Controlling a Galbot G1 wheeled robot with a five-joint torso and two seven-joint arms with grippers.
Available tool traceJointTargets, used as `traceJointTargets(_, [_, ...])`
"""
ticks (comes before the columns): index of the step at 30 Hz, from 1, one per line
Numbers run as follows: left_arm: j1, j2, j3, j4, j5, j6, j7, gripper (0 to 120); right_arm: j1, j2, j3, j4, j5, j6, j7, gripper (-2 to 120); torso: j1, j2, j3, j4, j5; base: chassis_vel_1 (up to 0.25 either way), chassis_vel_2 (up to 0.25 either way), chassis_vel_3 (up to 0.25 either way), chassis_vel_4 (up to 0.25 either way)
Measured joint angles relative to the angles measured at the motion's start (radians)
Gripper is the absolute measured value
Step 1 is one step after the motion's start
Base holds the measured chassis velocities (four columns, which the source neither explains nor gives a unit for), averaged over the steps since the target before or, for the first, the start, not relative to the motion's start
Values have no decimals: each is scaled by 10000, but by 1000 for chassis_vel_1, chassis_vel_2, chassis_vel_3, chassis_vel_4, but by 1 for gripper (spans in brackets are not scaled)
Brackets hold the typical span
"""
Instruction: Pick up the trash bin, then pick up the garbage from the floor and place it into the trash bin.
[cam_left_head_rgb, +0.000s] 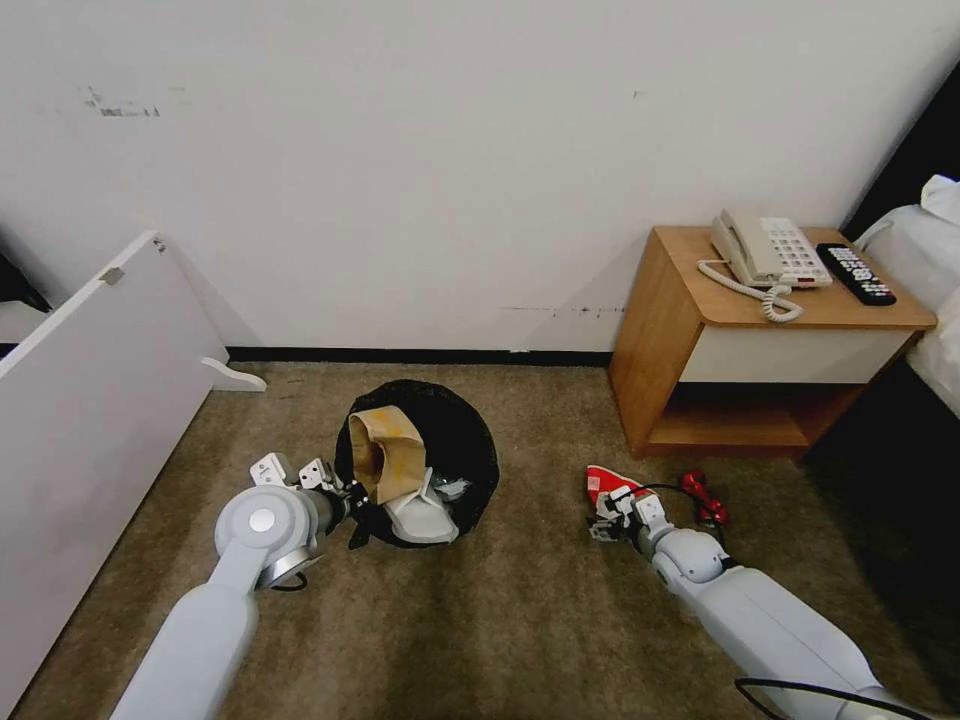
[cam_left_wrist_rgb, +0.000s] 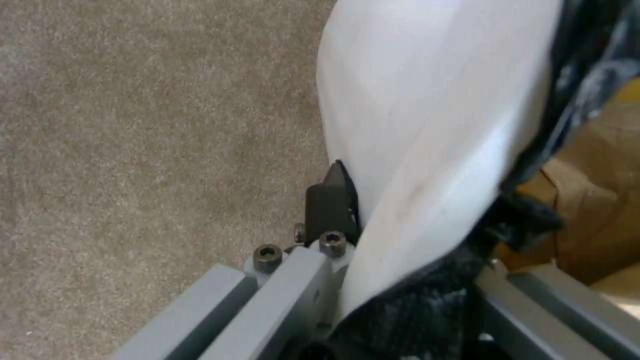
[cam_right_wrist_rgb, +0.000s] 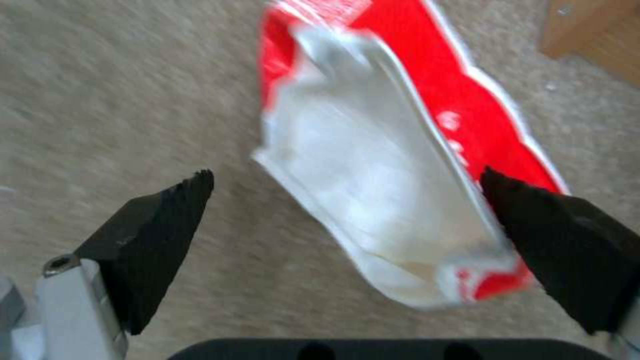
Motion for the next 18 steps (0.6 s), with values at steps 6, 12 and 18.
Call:
traceJointTargets(6, [-12,6,-21,18,2,-4,9,0,134,143,53,-468,-543,10,-76,96,0,0,0,0,-1,0,0,0,0])
traceJointTargets(12, [-15,0,-38,41,15,-12,19,0,377,493,78,-781,-672,252,-196,68,0,0,0,1,-1,0,0,0,0])
traceJointTargets(18, [-14,-12,-38,43,40,-19,30,0,485,585,52,-825,-665,335,-197,53,0,0,0,0,-1,0,0,0,0])
